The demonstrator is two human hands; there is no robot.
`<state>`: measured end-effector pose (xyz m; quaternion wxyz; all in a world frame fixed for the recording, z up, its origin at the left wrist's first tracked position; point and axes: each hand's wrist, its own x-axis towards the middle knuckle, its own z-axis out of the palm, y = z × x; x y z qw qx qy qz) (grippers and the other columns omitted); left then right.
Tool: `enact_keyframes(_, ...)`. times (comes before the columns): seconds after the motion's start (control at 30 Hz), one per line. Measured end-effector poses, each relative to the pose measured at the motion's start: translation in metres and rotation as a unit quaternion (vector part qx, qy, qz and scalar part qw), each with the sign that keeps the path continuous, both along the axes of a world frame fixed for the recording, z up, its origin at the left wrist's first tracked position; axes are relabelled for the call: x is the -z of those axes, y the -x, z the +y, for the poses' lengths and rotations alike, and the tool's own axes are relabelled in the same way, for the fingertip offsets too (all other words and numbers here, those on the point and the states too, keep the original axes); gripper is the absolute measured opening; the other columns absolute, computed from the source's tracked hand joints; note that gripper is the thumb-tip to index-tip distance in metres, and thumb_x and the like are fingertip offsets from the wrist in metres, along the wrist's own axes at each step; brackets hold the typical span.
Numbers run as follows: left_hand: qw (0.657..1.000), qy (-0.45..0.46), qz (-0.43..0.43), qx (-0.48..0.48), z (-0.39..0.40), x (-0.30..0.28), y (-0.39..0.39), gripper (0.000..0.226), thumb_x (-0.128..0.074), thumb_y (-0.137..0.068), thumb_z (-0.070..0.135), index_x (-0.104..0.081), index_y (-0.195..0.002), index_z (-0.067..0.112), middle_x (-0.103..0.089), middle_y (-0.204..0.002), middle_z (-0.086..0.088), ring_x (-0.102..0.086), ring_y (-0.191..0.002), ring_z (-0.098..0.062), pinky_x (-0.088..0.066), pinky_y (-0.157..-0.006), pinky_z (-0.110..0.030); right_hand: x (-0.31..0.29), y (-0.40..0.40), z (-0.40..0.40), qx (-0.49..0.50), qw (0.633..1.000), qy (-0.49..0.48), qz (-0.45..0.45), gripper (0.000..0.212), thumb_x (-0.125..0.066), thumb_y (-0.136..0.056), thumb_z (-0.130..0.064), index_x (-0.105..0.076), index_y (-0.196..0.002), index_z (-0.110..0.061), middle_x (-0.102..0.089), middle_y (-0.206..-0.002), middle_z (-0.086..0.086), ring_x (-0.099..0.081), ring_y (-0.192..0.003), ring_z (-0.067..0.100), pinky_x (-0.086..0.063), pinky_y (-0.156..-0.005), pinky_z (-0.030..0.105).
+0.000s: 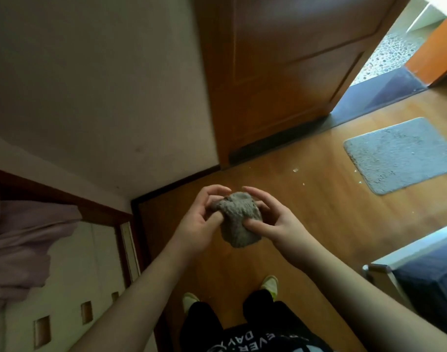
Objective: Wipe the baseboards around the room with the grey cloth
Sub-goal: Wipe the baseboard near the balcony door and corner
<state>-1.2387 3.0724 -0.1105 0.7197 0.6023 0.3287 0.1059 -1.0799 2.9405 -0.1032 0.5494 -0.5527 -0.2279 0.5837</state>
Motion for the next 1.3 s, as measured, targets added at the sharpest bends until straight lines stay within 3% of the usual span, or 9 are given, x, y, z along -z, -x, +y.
enact_keyframes(0.17,0.997,-0.067,0.02,0.035,-0.021,-0.024,-0.048,0.027,-0.053,-0.089,0.027,-0.063,-0.111,0.04,-0.064,-0.11,0.02,-0.063,-0.107,-0.002,-0.054,-0.078,-0.018,-0.016,-0.044,-0.031,-0.011,0.997,-0.029,-0.076,0.039,-0.068,-0.089,-0.029,-0.06,-0.126,-0.037,-0.063,-0.127,-0.004,-0.061,-0.118,0.02,-0.056,-0.092,0.039)
enact_keyframes(0.37,0.995,-0.059,0.041,0.068,-0.028,-0.043,-0.083,0.028,-0.068,-0.083,0.05,-0.065,-0.109,0.044,-0.068,-0.11,0.019,-0.065,-0.106,-0.003,-0.056,-0.079,-0.022,-0.026,-0.081,-0.041,0.014,0.995,-0.007,-0.097,0.033,-0.075,-0.081,-0.041,-0.063,-0.108,-0.025,-0.071,-0.104,-0.007,-0.068,-0.099,0.013,-0.057,-0.08,0.029)
enact_keyframes(0.53,0.997,-0.012,0.031,0.072,-0.004,-0.042,-0.103,0.031,-0.073,-0.076,0.048,-0.069,-0.103,0.034,-0.072,-0.107,0.002,-0.069,-0.104,-0.018,-0.057,-0.08,-0.03,-0.023,-0.101,-0.03,0.042,0.996,-0.013,-0.078,0.036,-0.076,-0.074,-0.045,-0.067,-0.1,-0.021,-0.067,-0.12,-0.009,-0.064,-0.112,0.011,-0.056,-0.09,0.034)
enact_keyframes(0.7,0.993,0.023,0.016,0.117,0.047,-0.031,-0.133,0.02,-0.068,-0.084,0.042,-0.069,-0.102,0.033,-0.072,-0.102,0.003,-0.068,-0.098,-0.016,-0.054,-0.079,-0.029,-0.019,-0.124,-0.005,0.109,0.99,0.002,-0.085,0.015,-0.07,-0.088,-0.031,-0.071,-0.102,-0.026,-0.072,-0.108,0.001,-0.068,-0.105,0.017,-0.054,-0.084,0.027)
enact_keyframes(0.9,0.97,0.152,-0.013,0.189,0.088,-0.02,-0.18,0.008,-0.065,-0.089,0.034,-0.071,-0.094,0.032,-0.07,-0.09,0.008,-0.067,-0.082,-0.008,-0.053,-0.068,-0.023,-0.028,-0.145,0.033,0.181,0.983,0.019,-0.01,0.017,-0.06,-0.093,-0.022,-0.074,-0.103,-0.024,-0.073,-0.104,0.006,-0.068,-0.096,0.02,-0.055,-0.082,0.029)
enact_keyframes(1.03,0.968,0.101,-0.004,0.23,0.1,-0.012,-0.212,0.032,-0.077,-0.076,0.059,-0.065,-0.092,0.034,-0.07,-0.091,0.007,-0.068,-0.085,-0.012,-0.053,-0.067,-0.029,-0.031,-0.146,0.04,0.216,0.975,0.039,-0.021,0.027,-0.069,-0.086,-0.039,-0.068,-0.111,-0.027,-0.073,-0.106,0.001,-0.069,-0.1,0.018,-0.056,-0.082,0.029)
enact_keyframes(1.1,0.968,0.034,-0.009,0.25,0.103,-0.007,-0.225,0.039,-0.081,-0.07,0.062,-0.061,-0.092,0.037,-0.07,-0.097,0.01,-0.069,-0.092,-0.014,-0.055,-0.072,-0.032,-0.033,-0.15,0.035,0.195,0.973,0.075,-0.095,0.04,-0.079,-0.076,-0.049,-0.065,-0.112,-0.036,-0.071,-0.105,-0.006,-0.068,-0.101,0.013,-0.057,-0.083,0.028)
enact_keyframes(1.23,0.95,-0.047,-0.019,0.308,0.097,-0.005,-0.251,0.042,-0.087,-0.067,0.055,-0.055,-0.087,0.037,-0.067,-0.117,0.009,-0.067,-0.109,-0.014,-0.06,-0.079,-0.035,-0.031,-0.167,0.018,0.209,0.95,0.116,-0.199,0.038,-0.083,-0.078,-0.025,-0.064,-0.11,-0.031,-0.072,-0.104,-0.006,-0.069,-0.099,0.011,-0.056,-0.091,0.04)
enact_keyframes(1.3,0.942,-0.075,-0.024,0.327,0.09,-0.007,-0.267,0.04,-0.086,-0.069,0.05,-0.051,-0.082,0.036,-0.07,-0.113,0.006,-0.068,-0.104,-0.01,-0.059,-0.076,-0.03,-0.028,-0.181,0.006,0.223,0.936,0.117,-0.245,0.033,-0.08,-0.081,-0.019,-0.066,-0.108,-0.031,-0.073,-0.102,-0.009,-0.069,-0.097,0.009,-0.055,-0.091,0.039)
